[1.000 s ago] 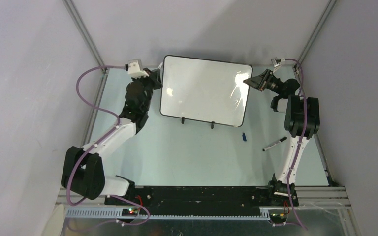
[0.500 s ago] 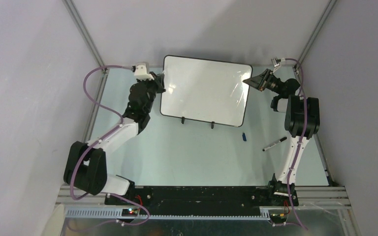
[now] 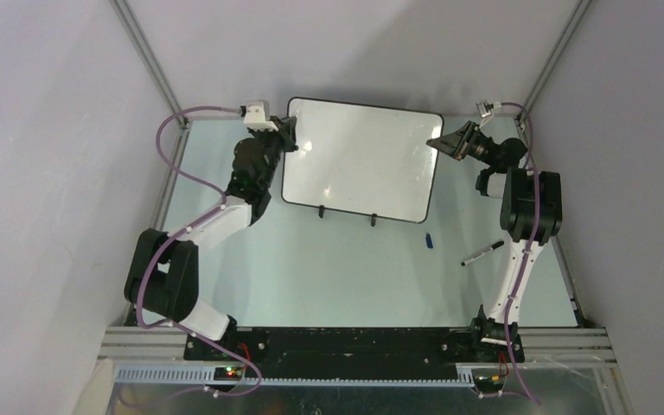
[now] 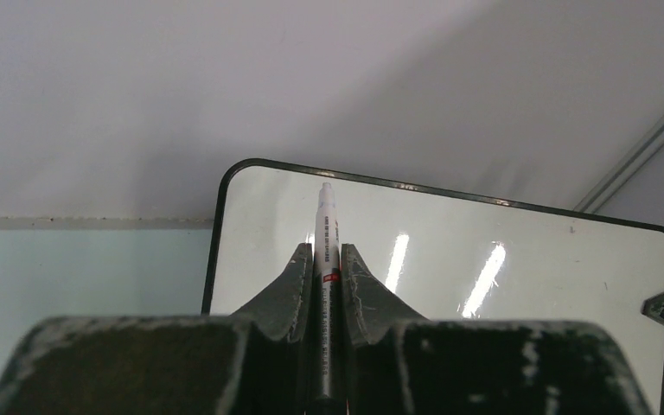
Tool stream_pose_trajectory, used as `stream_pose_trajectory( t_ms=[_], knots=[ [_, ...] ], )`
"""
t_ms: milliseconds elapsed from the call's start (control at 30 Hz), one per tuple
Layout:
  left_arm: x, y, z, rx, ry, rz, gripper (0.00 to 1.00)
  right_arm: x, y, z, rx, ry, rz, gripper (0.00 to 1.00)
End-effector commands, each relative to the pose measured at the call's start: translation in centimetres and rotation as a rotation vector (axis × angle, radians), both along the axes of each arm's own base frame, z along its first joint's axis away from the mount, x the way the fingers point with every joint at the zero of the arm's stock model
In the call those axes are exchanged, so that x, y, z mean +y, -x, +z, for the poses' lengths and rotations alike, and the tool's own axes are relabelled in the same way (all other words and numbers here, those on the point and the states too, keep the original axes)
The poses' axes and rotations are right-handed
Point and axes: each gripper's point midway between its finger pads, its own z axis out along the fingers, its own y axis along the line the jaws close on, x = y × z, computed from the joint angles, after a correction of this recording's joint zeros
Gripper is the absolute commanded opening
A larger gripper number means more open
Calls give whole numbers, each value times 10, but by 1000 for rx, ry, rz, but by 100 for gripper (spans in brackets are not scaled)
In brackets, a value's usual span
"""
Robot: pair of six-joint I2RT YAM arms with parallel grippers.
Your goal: Write a sentence on the whiteboard
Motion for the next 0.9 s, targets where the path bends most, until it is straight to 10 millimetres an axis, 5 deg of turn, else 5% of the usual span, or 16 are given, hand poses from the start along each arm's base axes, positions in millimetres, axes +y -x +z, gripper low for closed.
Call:
stream_pose_trajectory(
  t_ms=[0,167,433,867],
  knots=[
    [-11,-6,18,-36,-50,-30,0,8,13,26,-102,33,34,0],
    [-25,-12,10,31,-92,-84,0,8,13,27,-103,33,36,0],
    [-13,-16,-9,155,-133,-11,0,8,13,27,-105,35,37,0],
    [-21,-37,-12,206,-163,-10,0,8,14,28,-104,34,39,0]
  ],
)
